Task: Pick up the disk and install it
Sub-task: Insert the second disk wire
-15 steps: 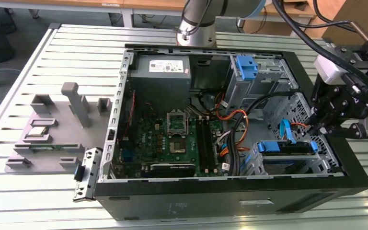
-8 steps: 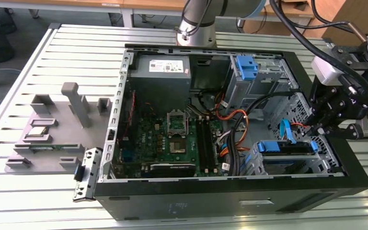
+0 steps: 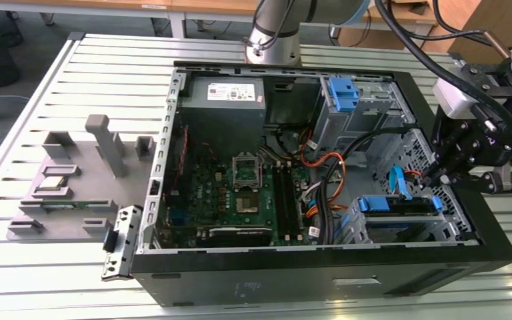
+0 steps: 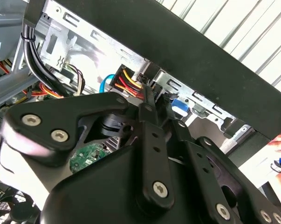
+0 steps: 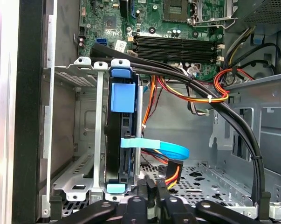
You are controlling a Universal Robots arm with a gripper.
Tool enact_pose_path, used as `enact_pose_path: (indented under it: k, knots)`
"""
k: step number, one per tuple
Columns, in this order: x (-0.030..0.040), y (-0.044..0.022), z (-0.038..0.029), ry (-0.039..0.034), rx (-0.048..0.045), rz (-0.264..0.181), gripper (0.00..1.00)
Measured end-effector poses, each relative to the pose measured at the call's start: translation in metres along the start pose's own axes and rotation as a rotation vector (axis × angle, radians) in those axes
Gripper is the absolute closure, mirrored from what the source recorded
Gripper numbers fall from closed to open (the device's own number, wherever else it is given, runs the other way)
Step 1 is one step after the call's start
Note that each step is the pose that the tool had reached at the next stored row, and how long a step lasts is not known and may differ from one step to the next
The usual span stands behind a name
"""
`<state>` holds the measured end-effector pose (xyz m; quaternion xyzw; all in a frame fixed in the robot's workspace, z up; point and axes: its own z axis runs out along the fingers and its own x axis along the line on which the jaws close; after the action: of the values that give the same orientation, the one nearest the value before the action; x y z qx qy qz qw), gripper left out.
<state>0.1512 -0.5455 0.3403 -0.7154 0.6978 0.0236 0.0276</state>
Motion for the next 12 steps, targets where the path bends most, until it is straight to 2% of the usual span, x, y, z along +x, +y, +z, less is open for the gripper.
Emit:
enact_pose_path:
  k: [1, 12]
  knots:
    - [0.0, 0.0, 0.0, 0.0, 0.0, 0.0, 0.83]
    - [0.0, 0.0005, -0.0005, -0.0001, 0.0011, 0.0, 0.83]
